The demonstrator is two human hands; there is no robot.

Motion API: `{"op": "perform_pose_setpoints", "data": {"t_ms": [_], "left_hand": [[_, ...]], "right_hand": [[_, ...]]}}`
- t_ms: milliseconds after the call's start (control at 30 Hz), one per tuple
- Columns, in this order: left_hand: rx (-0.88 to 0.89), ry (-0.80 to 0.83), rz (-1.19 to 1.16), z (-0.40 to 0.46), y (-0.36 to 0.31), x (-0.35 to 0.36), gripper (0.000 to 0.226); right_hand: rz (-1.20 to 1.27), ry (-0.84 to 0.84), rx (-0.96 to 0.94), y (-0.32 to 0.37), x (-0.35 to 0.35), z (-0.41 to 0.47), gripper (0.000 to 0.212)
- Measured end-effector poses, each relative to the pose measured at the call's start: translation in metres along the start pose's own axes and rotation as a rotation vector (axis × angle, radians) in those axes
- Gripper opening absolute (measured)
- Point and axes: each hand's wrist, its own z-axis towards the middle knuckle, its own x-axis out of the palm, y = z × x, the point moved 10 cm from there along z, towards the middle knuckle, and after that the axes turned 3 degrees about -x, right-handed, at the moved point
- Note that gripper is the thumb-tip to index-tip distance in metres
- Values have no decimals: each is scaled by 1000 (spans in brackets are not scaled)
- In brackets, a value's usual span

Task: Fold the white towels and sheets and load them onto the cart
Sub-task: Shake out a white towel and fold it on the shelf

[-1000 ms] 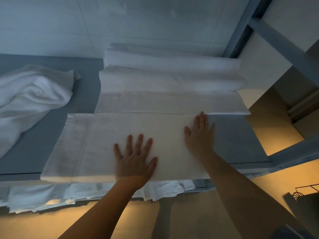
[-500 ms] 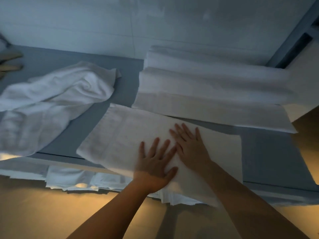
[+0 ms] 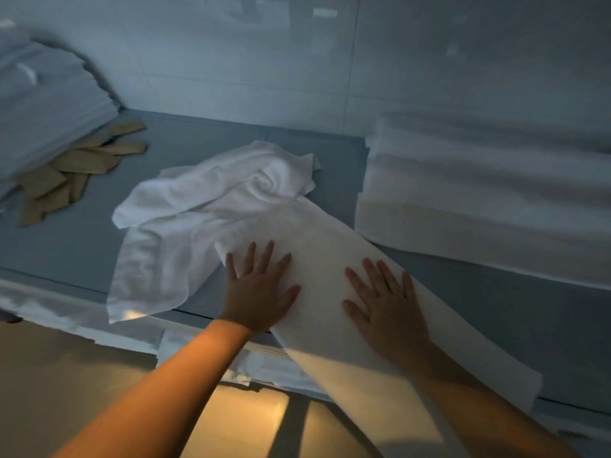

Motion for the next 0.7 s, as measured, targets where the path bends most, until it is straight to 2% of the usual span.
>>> {"op": "perform_pose_setpoints", "data": {"t_ms": [100,200,333,433,600,700], "left_hand": [[-79,54,-52,9,11,19,75],[-77,88,-158,18,17,32,81],[62,53,-82,40,38,33,83],[183,33,-50,68,49,31,82],[350,133,-137,115,57,37,81],[446,187,-172,145,55,37,82]], "right_hand": [[0,-36,111,24,-4,6,60],[9,-83,195,50,-9,7,59],[24,-74,316,80,-8,12,61],[9,-74,325,89,-12,27,60],[12,-69,245,99,-9,65,62],[-7,-73,287,99,3,86,67]]}}
